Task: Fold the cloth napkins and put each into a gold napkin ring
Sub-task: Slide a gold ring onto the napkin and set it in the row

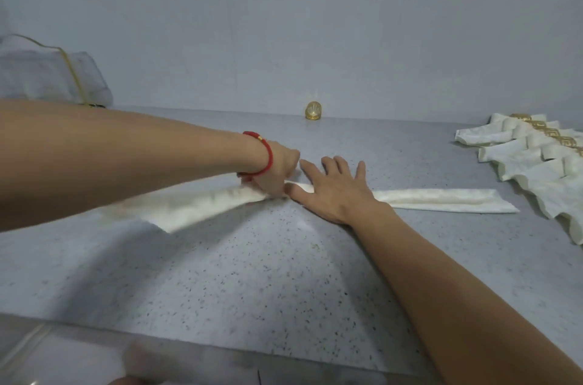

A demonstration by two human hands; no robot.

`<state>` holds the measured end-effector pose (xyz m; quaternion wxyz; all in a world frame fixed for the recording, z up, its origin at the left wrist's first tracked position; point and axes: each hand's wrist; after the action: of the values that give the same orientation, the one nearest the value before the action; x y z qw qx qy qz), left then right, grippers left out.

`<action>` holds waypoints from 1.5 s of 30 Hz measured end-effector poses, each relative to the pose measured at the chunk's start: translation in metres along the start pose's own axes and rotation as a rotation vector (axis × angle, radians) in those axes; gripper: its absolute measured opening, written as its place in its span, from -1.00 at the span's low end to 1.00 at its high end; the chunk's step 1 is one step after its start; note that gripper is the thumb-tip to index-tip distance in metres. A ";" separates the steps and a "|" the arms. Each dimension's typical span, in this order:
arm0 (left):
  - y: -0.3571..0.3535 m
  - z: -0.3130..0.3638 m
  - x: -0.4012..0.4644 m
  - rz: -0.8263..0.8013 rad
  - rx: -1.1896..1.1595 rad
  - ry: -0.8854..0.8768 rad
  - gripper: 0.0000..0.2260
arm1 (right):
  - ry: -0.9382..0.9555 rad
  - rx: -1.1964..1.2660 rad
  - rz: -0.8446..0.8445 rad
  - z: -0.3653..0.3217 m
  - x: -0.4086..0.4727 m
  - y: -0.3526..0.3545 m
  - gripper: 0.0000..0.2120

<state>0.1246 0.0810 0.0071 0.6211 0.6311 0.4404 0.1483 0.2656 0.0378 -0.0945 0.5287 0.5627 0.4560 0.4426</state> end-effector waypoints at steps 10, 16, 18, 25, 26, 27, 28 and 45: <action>0.006 -0.038 0.012 -0.184 -0.416 -0.331 -0.89 | 0.005 0.074 -0.060 0.000 0.001 0.006 -0.16; -0.023 -0.049 0.028 0.136 -0.451 -0.374 -0.94 | 0.107 0.793 -0.010 0.039 -0.017 0.048 -0.74; -0.027 -0.049 0.033 0.162 -0.449 -0.381 -0.93 | 0.086 0.684 -0.036 0.060 -0.027 0.058 -0.85; -0.027 -0.041 0.036 0.177 -0.472 -0.317 -0.84 | -0.051 0.344 -0.302 0.072 -0.017 0.074 -0.70; -0.027 -0.041 0.036 0.170 -0.484 -0.300 -0.84 | -0.068 0.297 -0.321 0.068 -0.013 0.076 -0.67; -0.027 -0.040 0.038 0.162 -0.494 -0.281 -0.84 | -0.077 0.237 -0.342 0.062 -0.009 0.078 -0.65; -0.026 -0.038 0.038 0.155 -0.499 -0.266 -0.85 | -0.081 0.164 -0.361 0.057 -0.005 0.080 -0.64; -0.020 -0.017 0.032 0.172 -0.373 -0.148 -0.81 | -0.213 0.378 -0.571 0.014 -0.003 0.124 -0.64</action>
<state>0.1234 0.1126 -0.0195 0.7429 0.5496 0.3031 0.2327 0.2845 0.0288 0.0282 0.5623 0.5432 0.6111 0.1238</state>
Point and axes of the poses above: each hand's wrist, its own x-axis towards the middle knuckle, its own y-axis out of the back of the hand, z = x × y, and after that the axes turned 2 degrees about -x, right-handed
